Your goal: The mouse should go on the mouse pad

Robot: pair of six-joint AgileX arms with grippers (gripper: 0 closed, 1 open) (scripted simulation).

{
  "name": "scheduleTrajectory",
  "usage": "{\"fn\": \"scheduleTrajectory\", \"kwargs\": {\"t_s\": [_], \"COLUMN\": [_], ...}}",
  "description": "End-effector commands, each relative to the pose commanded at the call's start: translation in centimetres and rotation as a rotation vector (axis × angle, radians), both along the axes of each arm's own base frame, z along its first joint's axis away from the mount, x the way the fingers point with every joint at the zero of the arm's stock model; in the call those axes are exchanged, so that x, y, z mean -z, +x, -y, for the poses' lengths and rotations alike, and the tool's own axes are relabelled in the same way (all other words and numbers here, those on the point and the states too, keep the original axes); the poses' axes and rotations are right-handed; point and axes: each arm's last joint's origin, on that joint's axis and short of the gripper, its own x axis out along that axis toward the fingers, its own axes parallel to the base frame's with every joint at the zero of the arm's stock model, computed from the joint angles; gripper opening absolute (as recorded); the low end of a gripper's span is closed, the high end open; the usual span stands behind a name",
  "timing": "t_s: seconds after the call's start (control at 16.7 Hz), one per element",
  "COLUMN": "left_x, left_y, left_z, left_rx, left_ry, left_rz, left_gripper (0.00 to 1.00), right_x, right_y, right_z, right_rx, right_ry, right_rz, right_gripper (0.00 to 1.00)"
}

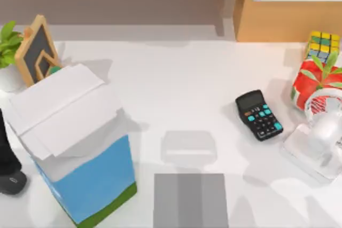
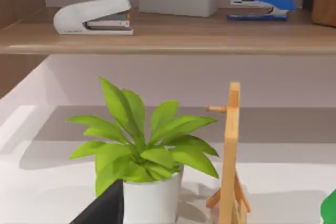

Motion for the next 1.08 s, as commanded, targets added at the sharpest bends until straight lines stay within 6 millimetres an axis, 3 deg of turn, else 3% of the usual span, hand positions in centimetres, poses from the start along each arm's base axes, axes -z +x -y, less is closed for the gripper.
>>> {"fn": "scheduleTrajectory", "kwargs": {"t_s": [0.3,0.54,0.72,0.9,1.08], "left_x": [-1.2,-6.1,-10.3,-12.6,-12.2], "left_y": [0.1,0.9,3.0,6.3,10.1], "left_z": [-0.6,-1.8,-2.7,-3.4,-3.7], "left_rx": [-0.086,-0.228,-0.250,-0.116,0.204], "left_ry": [0.062,0.290,0.569,0.920,1.239], "left_rz": [-0.006,-0.068,-0.222,-0.475,-0.741], "left_gripper": [1.00,1.00,1.00,1.00,1.00], "right_x": [0.0,0.0,0.0,0.0,0.0], "right_y": [0.0,0.0,0.0,0.0,0.0], "right_z": [0.0,0.0,0.0,0.0,0.0], "right_rx": [0.000,0.000,0.000,0.000,0.000], "right_ry": [0.000,0.000,0.000,0.000,0.000], "right_rz": [0.000,0.000,0.000,0.000,0.000], "right_gripper": [1.00,1.00,1.00,1.00,1.00]}}
